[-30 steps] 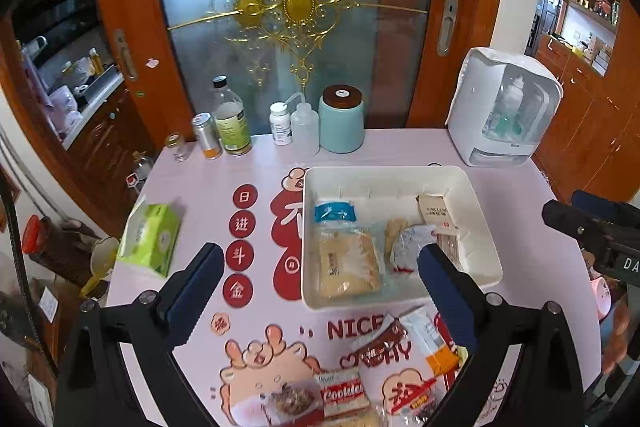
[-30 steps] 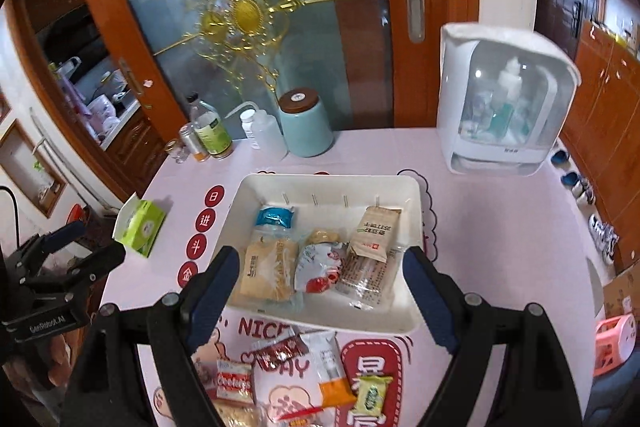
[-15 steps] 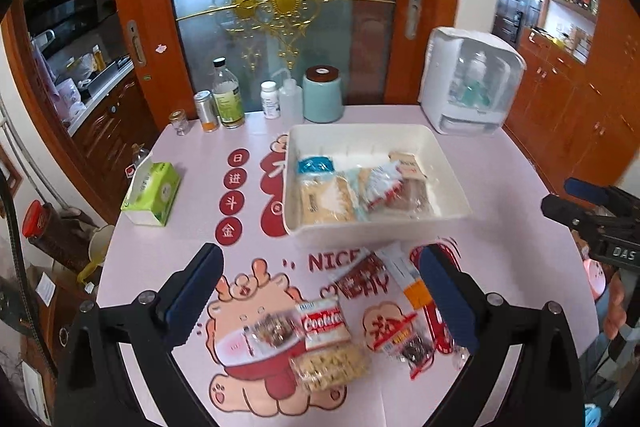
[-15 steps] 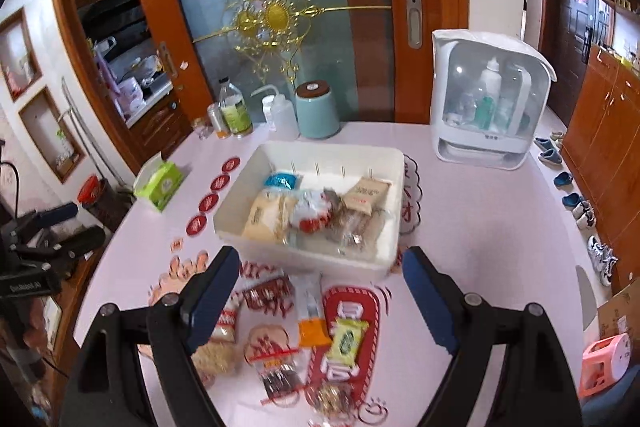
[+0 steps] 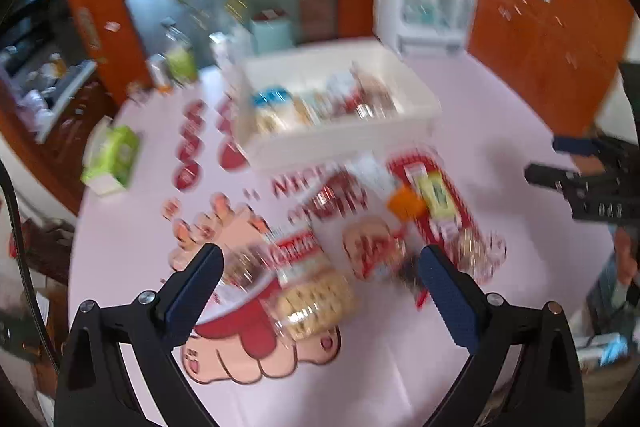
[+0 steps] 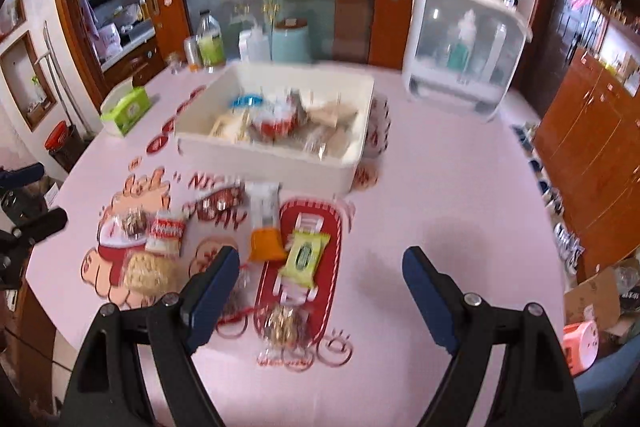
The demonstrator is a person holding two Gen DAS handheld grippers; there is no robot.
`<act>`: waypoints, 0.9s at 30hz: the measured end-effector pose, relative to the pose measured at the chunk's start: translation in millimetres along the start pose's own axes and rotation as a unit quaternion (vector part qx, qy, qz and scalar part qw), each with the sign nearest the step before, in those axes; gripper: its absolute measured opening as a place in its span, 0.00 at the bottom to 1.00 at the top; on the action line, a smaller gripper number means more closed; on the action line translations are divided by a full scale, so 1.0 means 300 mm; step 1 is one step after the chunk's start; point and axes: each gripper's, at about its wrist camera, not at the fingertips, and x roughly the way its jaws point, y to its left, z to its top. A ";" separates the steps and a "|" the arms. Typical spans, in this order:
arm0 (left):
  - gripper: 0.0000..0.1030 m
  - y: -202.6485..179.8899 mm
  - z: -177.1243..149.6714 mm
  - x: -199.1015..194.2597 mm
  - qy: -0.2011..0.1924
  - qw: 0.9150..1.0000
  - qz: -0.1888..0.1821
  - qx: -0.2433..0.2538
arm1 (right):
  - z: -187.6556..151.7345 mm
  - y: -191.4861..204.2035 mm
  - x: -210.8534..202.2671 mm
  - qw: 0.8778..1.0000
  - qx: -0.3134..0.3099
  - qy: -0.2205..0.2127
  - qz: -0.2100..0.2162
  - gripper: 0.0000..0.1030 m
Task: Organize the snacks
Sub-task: 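Grasp the clear bag of puffed snacks with the left tool while the right tool grasps a clear wrapped pastry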
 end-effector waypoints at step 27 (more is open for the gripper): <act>0.86 0.011 -0.190 0.580 0.191 0.967 -0.052 0.157 | -0.231 0.082 0.458 0.982 0.047 0.184 -0.003 0.70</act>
